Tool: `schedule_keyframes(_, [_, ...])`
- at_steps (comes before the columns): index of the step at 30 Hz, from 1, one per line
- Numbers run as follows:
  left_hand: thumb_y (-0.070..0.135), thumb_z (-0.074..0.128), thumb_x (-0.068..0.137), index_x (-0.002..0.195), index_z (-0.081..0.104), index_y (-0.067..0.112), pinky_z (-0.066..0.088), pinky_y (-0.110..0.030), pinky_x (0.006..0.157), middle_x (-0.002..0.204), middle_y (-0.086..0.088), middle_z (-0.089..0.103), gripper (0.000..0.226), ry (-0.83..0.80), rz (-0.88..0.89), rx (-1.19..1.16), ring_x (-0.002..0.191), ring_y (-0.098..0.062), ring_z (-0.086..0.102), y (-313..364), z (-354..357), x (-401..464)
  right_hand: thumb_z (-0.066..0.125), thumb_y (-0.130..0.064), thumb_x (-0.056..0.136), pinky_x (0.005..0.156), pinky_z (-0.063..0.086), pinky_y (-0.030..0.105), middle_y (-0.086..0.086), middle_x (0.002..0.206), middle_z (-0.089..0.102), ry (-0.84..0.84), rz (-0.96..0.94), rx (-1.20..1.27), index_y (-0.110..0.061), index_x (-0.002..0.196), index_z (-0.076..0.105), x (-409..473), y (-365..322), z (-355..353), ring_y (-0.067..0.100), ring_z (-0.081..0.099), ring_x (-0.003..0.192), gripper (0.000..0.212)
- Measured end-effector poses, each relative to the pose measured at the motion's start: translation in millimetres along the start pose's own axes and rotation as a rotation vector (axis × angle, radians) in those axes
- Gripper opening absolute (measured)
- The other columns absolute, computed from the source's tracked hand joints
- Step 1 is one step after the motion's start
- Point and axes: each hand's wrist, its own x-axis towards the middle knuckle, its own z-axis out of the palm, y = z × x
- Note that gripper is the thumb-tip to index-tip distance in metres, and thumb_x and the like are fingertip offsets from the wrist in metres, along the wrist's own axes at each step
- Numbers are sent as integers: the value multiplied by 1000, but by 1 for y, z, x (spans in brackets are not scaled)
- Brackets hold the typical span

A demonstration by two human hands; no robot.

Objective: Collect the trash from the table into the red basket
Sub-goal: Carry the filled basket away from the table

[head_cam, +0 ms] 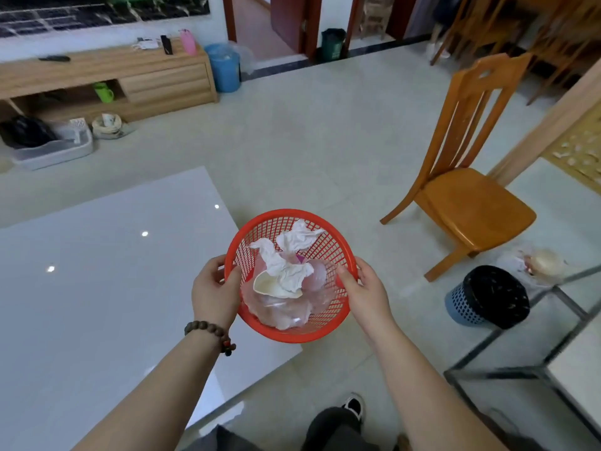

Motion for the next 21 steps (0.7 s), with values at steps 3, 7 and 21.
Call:
schedule_keyframes(3, [22, 58, 89, 94, 60, 32, 55, -32, 66, 87, 9, 68, 12, 22, -1, -9, 79, -15, 67, 20, 58, -17, 58, -37, 89, 83, 57, 37, -12, 103, 69, -39, -20, -25, -36, 107, 59, 40, -3, -58, 12, 67, 94, 18])
schedule_keyframes(7, [19, 58, 89, 90, 58, 37, 53, -27, 61, 86, 10, 68, 18, 44, -15, -12, 77, -12, 67, 41, 115, -25, 57, -43, 89, 81, 57, 35, -13, 104, 68, -94, -23, -49, -39, 106, 57, 88, -8, -107, 11, 67, 95, 18])
schedule_keyframes(21, [18, 59, 88, 100, 63, 25, 57, -38, 72, 92, 2, 70, 14, 270, -133, -30, 84, -20, 68, 50, 182, 84, 58, -47, 87, 70, 57, 25, -19, 103, 65, -329, -3, -114, -41, 110, 54, 255, -33, -69, 5, 65, 90, 23])
